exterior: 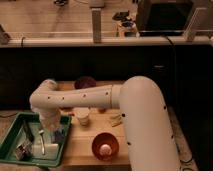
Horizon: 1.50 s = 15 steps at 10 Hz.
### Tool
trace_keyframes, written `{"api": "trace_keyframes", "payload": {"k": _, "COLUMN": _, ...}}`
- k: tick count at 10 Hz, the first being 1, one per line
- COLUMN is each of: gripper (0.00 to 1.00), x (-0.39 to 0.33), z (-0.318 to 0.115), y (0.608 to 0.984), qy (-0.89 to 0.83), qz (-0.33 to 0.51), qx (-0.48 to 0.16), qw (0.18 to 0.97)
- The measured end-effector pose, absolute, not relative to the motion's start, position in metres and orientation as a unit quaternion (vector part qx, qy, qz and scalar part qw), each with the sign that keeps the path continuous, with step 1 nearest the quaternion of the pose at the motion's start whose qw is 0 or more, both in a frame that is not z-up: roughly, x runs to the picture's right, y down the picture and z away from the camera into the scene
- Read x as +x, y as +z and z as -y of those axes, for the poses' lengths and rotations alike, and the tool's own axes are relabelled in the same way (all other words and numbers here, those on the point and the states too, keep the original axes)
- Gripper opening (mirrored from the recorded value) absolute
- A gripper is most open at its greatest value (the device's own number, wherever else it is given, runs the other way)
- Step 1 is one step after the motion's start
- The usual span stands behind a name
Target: Wipe tray with sponge
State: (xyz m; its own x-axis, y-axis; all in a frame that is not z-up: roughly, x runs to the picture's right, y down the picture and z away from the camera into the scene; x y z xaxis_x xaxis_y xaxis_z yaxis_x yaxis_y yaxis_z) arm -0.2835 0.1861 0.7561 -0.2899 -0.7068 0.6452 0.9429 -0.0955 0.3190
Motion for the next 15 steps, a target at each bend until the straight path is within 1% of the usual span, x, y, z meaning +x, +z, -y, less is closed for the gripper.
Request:
{"api": "trace_keyframes", "payload": {"k": 1, "gripper": 0.0, "x": -0.286, "z": -0.175, "y": 0.766, "qy": -0.719, "qz": 0.349, "qx": -0.163, "qw": 0.578}}
{"api": "trace_keyframes", "payload": {"k": 3, "gripper": 0.0, "x": -0.307, "z": -0.168, "y": 0.784, "qy": -0.721, "qz": 0.347, "qx": -0.158, "qw": 0.579}}
{"api": "trace_keyframes", "payload": {"k": 5, "gripper": 0.0, "x": -0.332, "z": -0.171, "y": 0.784, "qy": -0.726, "qz": 0.353, "qx": -0.148, "qw": 0.571}}
{"api": "trace_keyframes", "payload": {"k": 6, "gripper": 0.0, "x": -0.353, "z": -0.178, "y": 0.777, "qy": -0.734, "qz": 0.363, "qx": -0.138, "qw": 0.557}}
{"api": "trace_keyframes", "payload": {"k": 9, "gripper": 0.0, "x": -0.37, "z": -0.204, "y": 0.757, "qy": -0.745, "qz": 0.384, "qx": -0.136, "qw": 0.528}}
{"api": "trace_keyframes", "payload": {"k": 10, "gripper": 0.0, "x": -0.367, "z": -0.221, "y": 0.745, "qy": -0.749, "qz": 0.396, "qx": -0.143, "qw": 0.512}}
{"api": "trace_keyframes", "payload": {"k": 12, "gripper": 0.0, "x": -0.358, "z": -0.24, "y": 0.728, "qy": -0.752, "qz": 0.41, "qx": -0.145, "qw": 0.496}}
{"api": "trace_keyframes", "payload": {"k": 13, "gripper": 0.0, "x": -0.349, "z": -0.246, "y": 0.717, "qy": -0.753, "qz": 0.412, "qx": -0.145, "qw": 0.492}}
{"api": "trace_keyframes", "payload": {"k": 15, "gripper": 0.0, "x": -0.33, "z": -0.246, "y": 0.709, "qy": -0.757, "qz": 0.405, "qx": -0.148, "qw": 0.492}}
